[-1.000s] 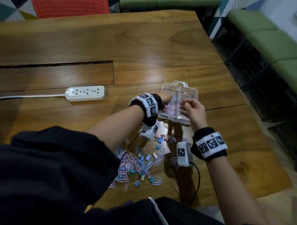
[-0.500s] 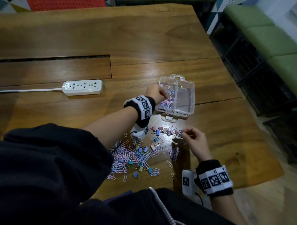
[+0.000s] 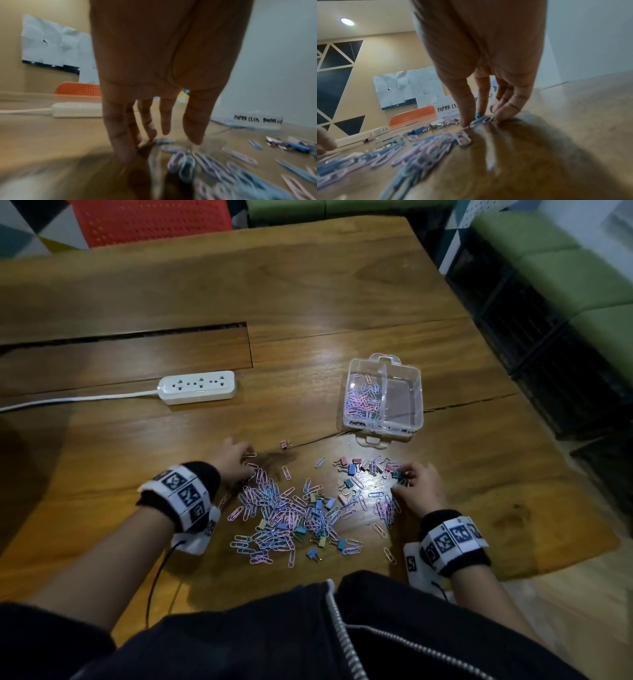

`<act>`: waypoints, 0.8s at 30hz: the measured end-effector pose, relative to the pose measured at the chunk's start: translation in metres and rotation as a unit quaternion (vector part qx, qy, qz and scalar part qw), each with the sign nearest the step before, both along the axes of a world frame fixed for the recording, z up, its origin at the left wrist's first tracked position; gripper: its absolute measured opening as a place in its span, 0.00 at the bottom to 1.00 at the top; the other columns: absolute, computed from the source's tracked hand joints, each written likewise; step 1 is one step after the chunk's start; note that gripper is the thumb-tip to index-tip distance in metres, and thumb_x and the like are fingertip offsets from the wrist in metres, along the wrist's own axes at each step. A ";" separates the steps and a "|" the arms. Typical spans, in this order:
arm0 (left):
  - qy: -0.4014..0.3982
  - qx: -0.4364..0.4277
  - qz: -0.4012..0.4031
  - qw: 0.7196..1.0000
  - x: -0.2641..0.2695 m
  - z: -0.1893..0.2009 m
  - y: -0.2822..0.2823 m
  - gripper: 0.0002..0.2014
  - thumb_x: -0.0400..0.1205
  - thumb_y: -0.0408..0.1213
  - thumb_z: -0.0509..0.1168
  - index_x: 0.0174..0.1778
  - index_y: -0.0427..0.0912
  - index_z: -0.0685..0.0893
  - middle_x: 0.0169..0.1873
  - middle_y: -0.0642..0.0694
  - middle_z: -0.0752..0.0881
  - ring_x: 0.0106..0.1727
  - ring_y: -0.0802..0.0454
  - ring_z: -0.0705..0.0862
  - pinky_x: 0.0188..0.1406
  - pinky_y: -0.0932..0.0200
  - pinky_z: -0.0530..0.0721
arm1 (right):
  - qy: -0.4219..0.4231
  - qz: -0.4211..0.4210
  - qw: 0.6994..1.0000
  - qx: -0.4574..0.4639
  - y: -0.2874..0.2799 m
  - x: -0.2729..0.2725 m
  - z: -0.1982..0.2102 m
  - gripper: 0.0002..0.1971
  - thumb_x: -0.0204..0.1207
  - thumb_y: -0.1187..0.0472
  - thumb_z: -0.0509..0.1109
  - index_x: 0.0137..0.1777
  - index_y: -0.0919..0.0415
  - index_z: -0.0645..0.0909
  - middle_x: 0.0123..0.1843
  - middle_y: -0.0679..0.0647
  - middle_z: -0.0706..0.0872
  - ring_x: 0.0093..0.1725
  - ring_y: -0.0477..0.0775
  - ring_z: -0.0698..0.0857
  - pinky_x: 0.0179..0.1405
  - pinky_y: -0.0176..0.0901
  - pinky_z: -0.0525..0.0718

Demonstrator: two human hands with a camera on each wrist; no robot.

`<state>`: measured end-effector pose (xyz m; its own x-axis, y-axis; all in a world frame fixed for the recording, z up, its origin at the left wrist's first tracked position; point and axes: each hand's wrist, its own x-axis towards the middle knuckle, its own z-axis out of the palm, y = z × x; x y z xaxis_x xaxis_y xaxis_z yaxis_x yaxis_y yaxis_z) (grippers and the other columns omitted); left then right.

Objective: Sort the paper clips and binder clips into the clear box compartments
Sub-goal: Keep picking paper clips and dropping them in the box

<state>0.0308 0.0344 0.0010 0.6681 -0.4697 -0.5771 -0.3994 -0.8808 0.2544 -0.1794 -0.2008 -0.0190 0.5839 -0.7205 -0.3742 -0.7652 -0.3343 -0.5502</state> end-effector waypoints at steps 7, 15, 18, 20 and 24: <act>-0.061 -0.045 -0.044 0.996 -0.044 -0.012 0.014 0.30 0.76 0.44 0.68 0.74 0.44 0.69 0.72 0.42 0.69 0.73 0.44 0.68 0.73 0.50 0.69 | -0.052 -0.067 0.996 0.028 0.003 -0.007 0.000 0.14 0.71 0.74 0.68 0.56 0.65 0.76 0.47 0.57 0.81 0.44 0.51 0.78 0.47 0.40 0.79; -0.001 -0.124 0.046 0.991 -0.058 -0.011 0.012 0.11 0.81 0.36 0.62 0.58 0.38 0.80 0.54 0.41 0.82 0.52 0.46 0.81 0.59 0.52 0.82 | -0.169 -0.137 0.955 0.201 0.008 -0.024 0.004 0.11 0.71 0.78 0.65 0.44 0.60 0.77 0.49 0.62 0.81 0.39 0.49 0.81 0.40 0.39 0.81; 0.109 -0.196 0.138 0.965 -0.050 -0.008 0.013 0.11 0.81 0.35 0.62 0.58 0.39 0.81 0.46 0.44 0.82 0.43 0.50 0.81 0.48 0.54 0.84 | -0.234 -0.159 0.907 0.313 0.013 -0.022 0.013 0.13 0.74 0.78 0.60 0.45 0.59 0.77 0.50 0.61 0.81 0.42 0.52 0.82 0.43 0.43 0.81; 0.223 -0.237 0.202 0.924 -0.045 -0.002 0.014 0.08 0.83 0.35 0.59 0.53 0.39 0.81 0.38 0.46 0.79 0.35 0.52 0.78 0.38 0.59 0.81 | -0.259 -0.149 0.875 0.380 0.018 -0.015 0.019 0.13 0.76 0.78 0.55 0.47 0.62 0.77 0.46 0.58 0.78 0.41 0.52 0.80 0.43 0.43 0.80; 0.374 -0.338 0.325 0.801 -0.039 0.005 0.012 0.10 0.84 0.31 0.54 0.40 0.38 0.78 0.42 0.43 0.77 0.40 0.51 0.75 0.43 0.57 0.79 | -0.239 -0.079 0.866 0.432 0.040 0.012 0.028 0.15 0.74 0.81 0.51 0.43 0.66 0.76 0.39 0.55 0.75 0.33 0.50 0.76 0.35 0.36 0.79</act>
<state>-0.0085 0.0463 0.0056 0.4848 -0.5371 -0.6903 0.5725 -0.4018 0.7147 -0.1670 -0.1609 0.0089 0.7408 -0.3768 -0.5561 -0.3793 0.4486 -0.8092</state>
